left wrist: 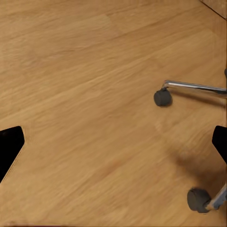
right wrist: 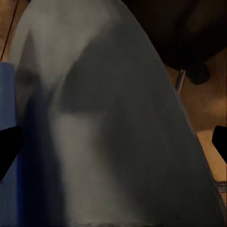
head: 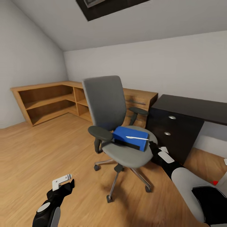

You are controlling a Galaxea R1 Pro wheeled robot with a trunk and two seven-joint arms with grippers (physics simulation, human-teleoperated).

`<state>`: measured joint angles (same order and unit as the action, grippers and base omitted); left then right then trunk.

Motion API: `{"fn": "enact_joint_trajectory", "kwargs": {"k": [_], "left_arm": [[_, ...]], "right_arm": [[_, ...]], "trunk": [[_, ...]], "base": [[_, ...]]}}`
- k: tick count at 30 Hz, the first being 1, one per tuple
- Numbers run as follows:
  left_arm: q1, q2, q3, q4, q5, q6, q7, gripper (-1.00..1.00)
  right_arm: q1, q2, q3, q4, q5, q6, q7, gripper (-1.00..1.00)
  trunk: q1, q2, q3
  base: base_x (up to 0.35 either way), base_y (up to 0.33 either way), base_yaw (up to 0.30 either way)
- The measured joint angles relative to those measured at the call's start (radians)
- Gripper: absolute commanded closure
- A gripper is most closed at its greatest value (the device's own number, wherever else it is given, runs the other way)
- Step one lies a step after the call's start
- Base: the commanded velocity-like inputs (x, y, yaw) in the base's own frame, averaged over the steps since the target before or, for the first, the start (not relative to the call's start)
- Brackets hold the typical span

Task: In the bedroom, organize the workspace by keeping the computer under the desk, ensuring the monitor is on the desk, placing the keyboard on the desk next to the monitor, placing the mouse on the desk next to the keyboard, moving the folder from the swivel chair onto the desk next to the mouse, stacking the notebook on top of the folder with the pen on top of the notebook, and positioning the swivel chair next to the desk.

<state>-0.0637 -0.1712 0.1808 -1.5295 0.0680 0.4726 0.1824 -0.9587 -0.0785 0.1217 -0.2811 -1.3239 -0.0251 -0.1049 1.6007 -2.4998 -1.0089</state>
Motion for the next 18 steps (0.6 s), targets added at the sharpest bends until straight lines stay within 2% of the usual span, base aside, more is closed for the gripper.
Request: {"fn": "enact_joint_trajectory", "kwargs": {"k": [5, 9, 18], "left_arm": [[0.0, 0.0, -0.001, 0.0, -0.001, -0.001, 0.0, -1.0], [0.0, 0.0, -0.005, 0.001, -0.001, -0.001, 0.0, -1.0], [0.0, 0.0, -0.015, 0.002, -0.001, 0.0, 0.0, -1.0]], "right_arm": [[-0.001, -0.001, -0.009, -0.002, 0.016, 0.0, 0.001, -1.0], [0.0, 0.0, 0.0, 0.0, -0.002, 0.0, 0.002, -1.0], [0.0, -0.001, -0.002, 0.002, 0.002, 0.0, 0.0, -1.0]], "trunk": [[-0.001, 0.0, 0.0], [0.0, 0.0, 0.0], [0.0, 0.0, 0.0]], "base": [[0.129, 0.0, 0.265], [0.191, 0.0, 0.265], [0.059, 0.0, 0.265]]}}
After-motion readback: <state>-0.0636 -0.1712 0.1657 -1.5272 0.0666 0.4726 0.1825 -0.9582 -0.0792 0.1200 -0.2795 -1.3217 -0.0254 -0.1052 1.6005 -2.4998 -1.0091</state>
